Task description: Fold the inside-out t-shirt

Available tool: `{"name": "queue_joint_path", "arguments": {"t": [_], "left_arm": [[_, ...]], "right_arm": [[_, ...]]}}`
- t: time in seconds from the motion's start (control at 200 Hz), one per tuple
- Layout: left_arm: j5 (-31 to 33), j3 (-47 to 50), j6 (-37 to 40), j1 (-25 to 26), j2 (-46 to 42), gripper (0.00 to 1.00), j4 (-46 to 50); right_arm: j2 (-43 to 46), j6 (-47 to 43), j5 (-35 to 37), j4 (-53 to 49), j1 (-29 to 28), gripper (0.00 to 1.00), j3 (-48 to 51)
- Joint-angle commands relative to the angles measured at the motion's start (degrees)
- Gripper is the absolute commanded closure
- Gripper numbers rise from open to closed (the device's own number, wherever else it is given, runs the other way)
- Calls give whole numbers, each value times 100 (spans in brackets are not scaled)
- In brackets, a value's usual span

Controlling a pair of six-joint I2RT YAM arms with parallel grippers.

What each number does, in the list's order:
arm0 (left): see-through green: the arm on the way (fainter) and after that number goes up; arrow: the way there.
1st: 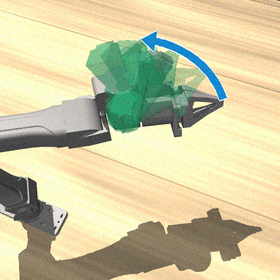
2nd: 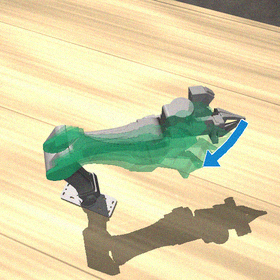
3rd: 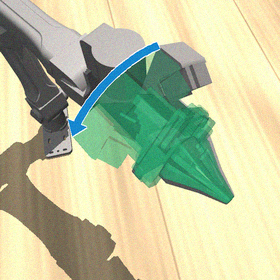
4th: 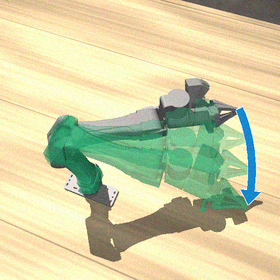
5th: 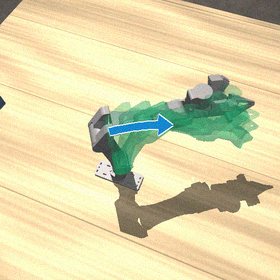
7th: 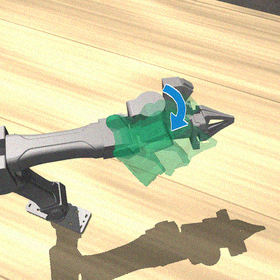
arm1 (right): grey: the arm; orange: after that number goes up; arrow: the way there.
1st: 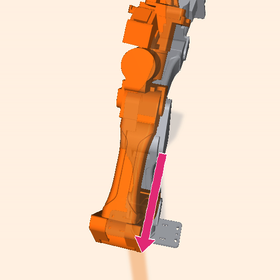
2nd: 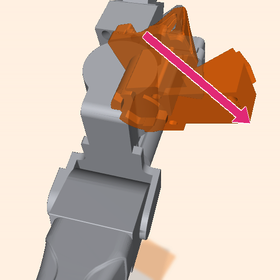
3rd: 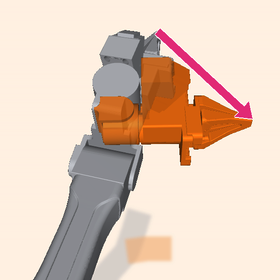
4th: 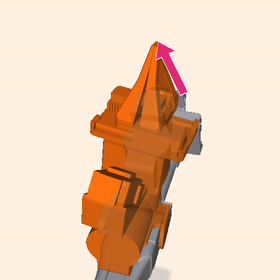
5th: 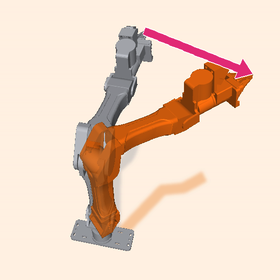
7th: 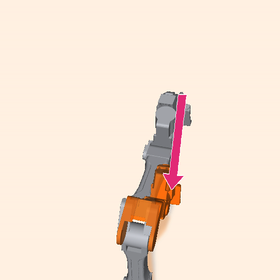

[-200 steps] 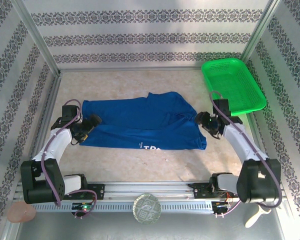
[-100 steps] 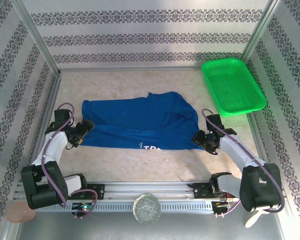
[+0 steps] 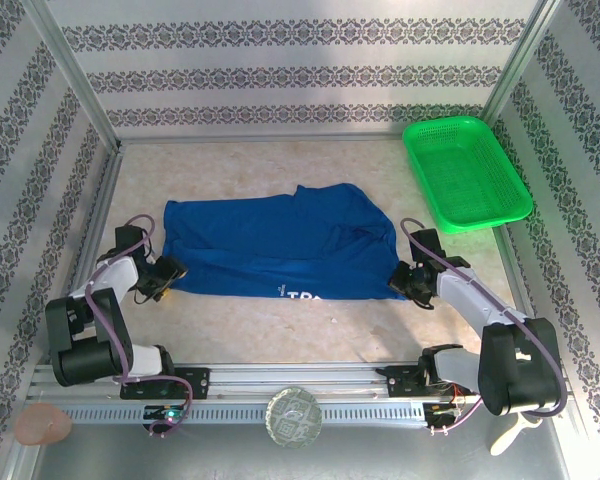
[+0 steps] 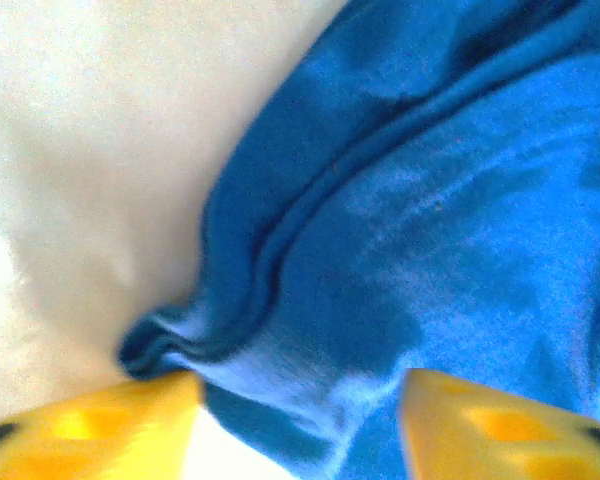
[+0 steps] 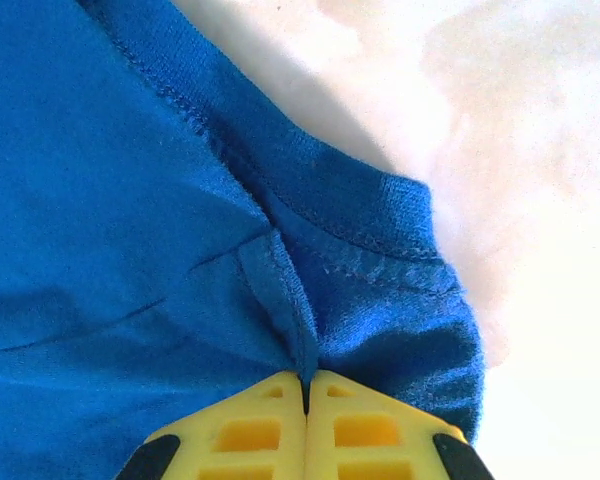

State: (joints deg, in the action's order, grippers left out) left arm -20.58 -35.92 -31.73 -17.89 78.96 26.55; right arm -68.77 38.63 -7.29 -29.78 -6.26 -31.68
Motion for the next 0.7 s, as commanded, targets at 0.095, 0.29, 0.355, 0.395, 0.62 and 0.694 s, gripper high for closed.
{"name": "queue_joint_path", "arguments": {"t": [0.095,0.29,0.355,0.395,0.62,0.694], "left_arm": [[0,199,-33,-109,17,100,-162],[59,503,-484,-213,-1071,100,109],[87,702,-771,-240,-1535,100,185],[90,846,-963,-258,-1788,100,218],[325,1254,-1523,-311,-2942,100,727],[477,1256,-1571,-327,-3297,100,1013]], "right_arm": [[377,0,162,-281,26,100,-22],[929,216,96,-702,157,100,-23],[1134,295,120,-871,176,100,-6],[1257,359,137,-983,186,100,-1],[2127,819,253,-1683,199,100,247],[2487,1000,309,-1932,204,100,339]]}}
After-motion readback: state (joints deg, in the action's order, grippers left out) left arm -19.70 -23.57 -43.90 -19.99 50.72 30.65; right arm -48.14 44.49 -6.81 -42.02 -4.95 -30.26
